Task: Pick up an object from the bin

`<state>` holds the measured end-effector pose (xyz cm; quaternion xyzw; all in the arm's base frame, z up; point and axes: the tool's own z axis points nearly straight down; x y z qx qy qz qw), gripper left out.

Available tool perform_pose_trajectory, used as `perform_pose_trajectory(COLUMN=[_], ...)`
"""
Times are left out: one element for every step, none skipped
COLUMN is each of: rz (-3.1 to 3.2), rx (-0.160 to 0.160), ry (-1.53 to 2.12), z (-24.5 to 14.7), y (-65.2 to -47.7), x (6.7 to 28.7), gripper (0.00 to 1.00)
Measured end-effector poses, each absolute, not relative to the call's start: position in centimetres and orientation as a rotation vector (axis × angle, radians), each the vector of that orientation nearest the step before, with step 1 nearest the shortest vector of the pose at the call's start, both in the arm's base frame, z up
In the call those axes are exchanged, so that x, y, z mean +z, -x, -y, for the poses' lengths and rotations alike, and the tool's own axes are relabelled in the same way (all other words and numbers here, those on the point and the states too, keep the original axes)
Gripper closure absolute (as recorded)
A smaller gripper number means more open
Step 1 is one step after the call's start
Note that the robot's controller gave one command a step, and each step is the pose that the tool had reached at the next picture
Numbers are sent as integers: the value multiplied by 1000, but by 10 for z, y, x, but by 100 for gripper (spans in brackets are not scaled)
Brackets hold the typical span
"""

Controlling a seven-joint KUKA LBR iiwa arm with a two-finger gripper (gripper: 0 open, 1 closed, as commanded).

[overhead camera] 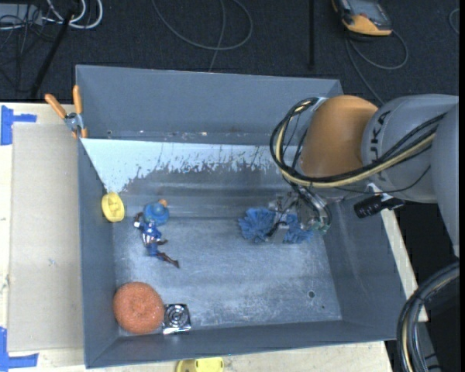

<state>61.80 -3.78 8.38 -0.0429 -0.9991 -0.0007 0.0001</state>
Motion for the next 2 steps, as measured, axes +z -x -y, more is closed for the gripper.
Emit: perform_pose_trajectory(rz=[3134,3136], rx=[-2,-2], ry=[135,134], z=[38,38], y=[-617,-617], x=[95,115], gripper=[100,100])
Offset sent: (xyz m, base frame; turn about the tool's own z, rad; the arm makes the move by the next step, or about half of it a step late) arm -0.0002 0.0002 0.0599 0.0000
